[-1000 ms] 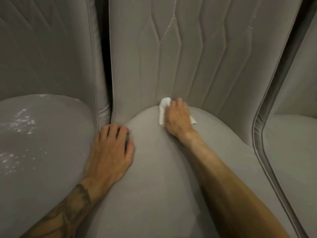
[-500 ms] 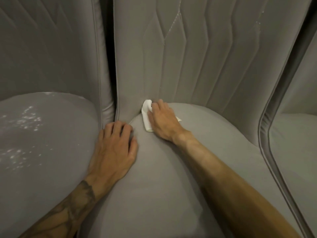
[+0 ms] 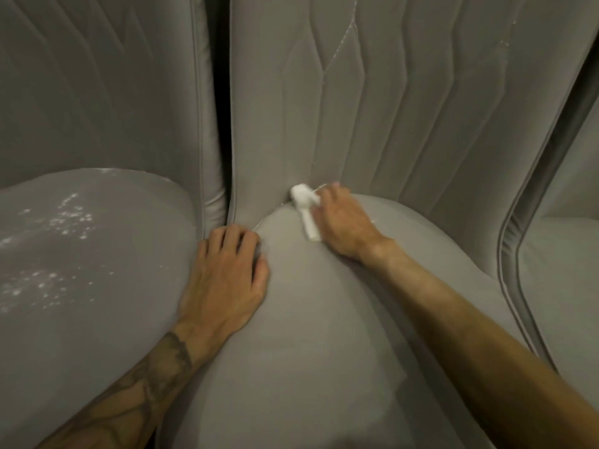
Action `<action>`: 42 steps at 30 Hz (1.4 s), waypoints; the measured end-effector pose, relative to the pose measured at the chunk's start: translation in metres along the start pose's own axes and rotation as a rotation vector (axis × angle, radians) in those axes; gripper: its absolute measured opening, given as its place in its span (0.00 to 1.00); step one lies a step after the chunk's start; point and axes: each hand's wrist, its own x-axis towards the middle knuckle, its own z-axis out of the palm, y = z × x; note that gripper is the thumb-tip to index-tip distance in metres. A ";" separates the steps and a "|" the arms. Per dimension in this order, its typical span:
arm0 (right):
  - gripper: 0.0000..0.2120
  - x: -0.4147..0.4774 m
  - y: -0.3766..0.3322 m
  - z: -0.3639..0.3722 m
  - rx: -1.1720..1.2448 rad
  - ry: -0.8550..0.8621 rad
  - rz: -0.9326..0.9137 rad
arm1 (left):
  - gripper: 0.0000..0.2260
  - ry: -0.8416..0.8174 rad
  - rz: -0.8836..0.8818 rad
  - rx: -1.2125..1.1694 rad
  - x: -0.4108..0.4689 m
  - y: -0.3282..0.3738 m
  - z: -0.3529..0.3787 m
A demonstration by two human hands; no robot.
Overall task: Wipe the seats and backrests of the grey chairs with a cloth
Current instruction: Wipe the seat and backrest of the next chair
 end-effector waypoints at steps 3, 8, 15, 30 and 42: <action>0.14 0.004 -0.013 0.006 -0.029 0.051 0.108 | 0.10 -0.014 -0.017 -0.002 0.000 0.002 -0.002; 0.16 -0.001 -0.035 0.010 0.117 -0.054 -0.159 | 0.09 -0.007 -0.010 0.001 0.000 0.001 -0.002; 0.13 -0.001 -0.059 0.015 0.163 -0.034 -0.097 | 0.05 0.022 -0.011 -0.014 0.001 0.002 -0.003; 0.12 -0.014 -0.062 0.014 0.221 -0.077 -0.279 | 0.05 0.021 -0.057 -0.063 -0.001 0.004 -0.010; 0.13 -0.001 -0.062 0.016 0.071 0.058 0.054 | 0.10 -0.039 -0.047 -0.013 0.002 0.008 -0.012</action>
